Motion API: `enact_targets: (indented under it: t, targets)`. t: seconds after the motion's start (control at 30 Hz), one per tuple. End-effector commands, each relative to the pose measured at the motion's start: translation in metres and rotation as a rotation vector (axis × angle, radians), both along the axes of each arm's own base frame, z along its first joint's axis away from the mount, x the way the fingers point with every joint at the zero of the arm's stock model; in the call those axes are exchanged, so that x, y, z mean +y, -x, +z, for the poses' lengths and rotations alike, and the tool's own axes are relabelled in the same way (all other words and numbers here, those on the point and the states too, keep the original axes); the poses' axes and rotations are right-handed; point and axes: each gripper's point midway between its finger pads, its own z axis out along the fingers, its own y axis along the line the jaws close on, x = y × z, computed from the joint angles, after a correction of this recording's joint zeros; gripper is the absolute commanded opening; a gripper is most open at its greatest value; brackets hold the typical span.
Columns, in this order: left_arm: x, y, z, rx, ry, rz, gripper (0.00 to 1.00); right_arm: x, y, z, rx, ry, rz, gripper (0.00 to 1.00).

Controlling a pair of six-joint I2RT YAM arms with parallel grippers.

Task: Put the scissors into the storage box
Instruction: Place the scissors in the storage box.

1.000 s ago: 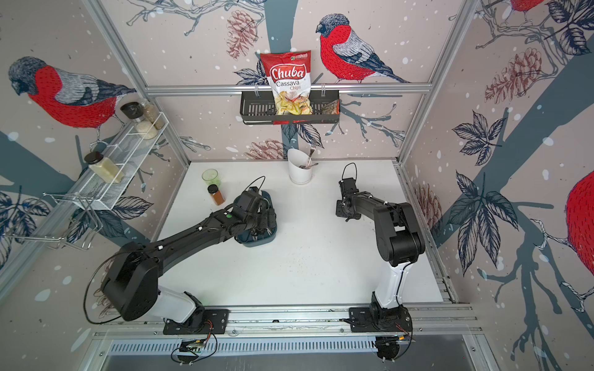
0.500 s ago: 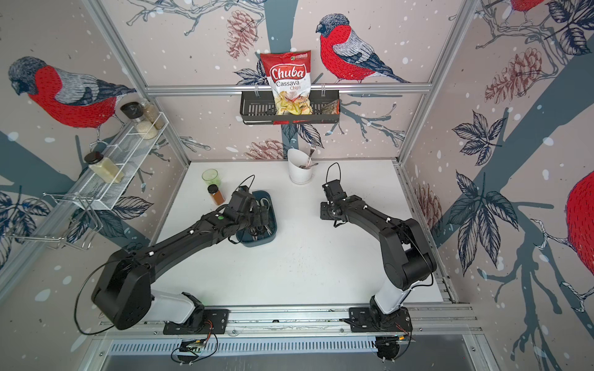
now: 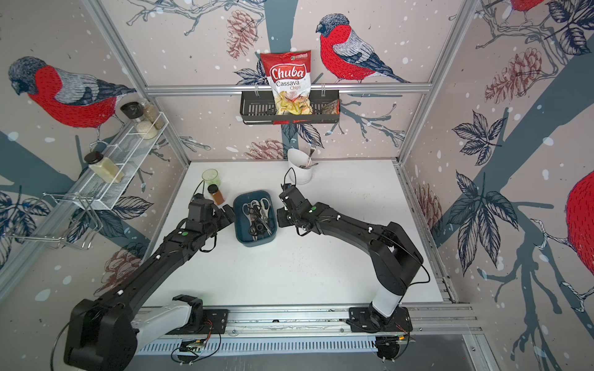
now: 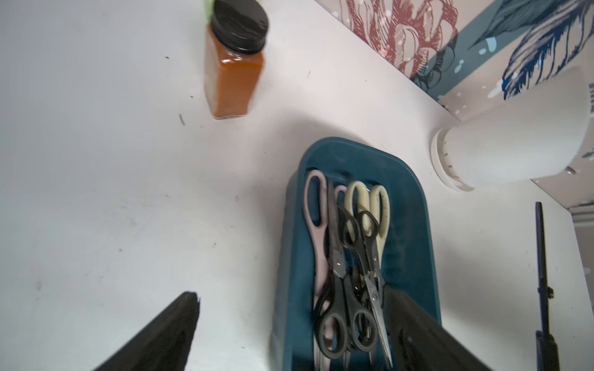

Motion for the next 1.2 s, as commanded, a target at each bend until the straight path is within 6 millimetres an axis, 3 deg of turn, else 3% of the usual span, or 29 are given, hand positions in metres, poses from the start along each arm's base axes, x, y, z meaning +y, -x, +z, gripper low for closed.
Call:
enact_targets:
  t: [0.0,0.17,0.3,0.6,0.7,0.8,0.9,1.0,1.1,1.17]
  targets:
    - [0.02,0.001,0.002,-0.036,0.021,0.075,0.95,0.036,0.005,0.013,-0.035,-0.062,0.052,0.0]
    - [0.037,0.01,-0.011,-0.019,0.063,0.123,0.95,0.075,0.013,0.006,-0.02,-0.059,0.129,0.0]
    - [0.045,0.015,-0.021,-0.001,0.086,0.144,0.95,0.093,0.01,-0.008,0.012,-0.066,0.141,0.0]
    - [0.054,0.02,-0.021,-0.012,0.082,0.17,0.95,0.108,0.009,-0.046,0.084,-0.048,0.144,0.0]
    - [0.056,0.022,-0.022,-0.013,0.077,0.183,0.95,0.109,0.01,-0.05,0.09,-0.037,0.138,0.09]
    - [0.059,0.023,-0.022,-0.015,0.068,0.197,0.95,0.11,0.01,-0.044,0.068,-0.04,0.137,0.25]
    - [0.061,0.024,-0.019,-0.025,0.058,0.204,0.95,0.107,0.006,-0.033,0.033,-0.039,0.123,0.42]
    - [0.063,0.023,-0.015,-0.043,0.04,0.202,0.95,0.095,-0.004,-0.017,-0.027,-0.024,0.085,0.47]
    - [0.062,0.016,-0.002,-0.094,-0.003,0.159,0.95,0.064,-0.024,0.006,-0.11,0.0,-0.005,0.48]
    - [0.059,0.007,0.01,-0.146,-0.035,0.108,0.95,0.026,-0.044,0.019,-0.175,0.03,-0.099,0.49]
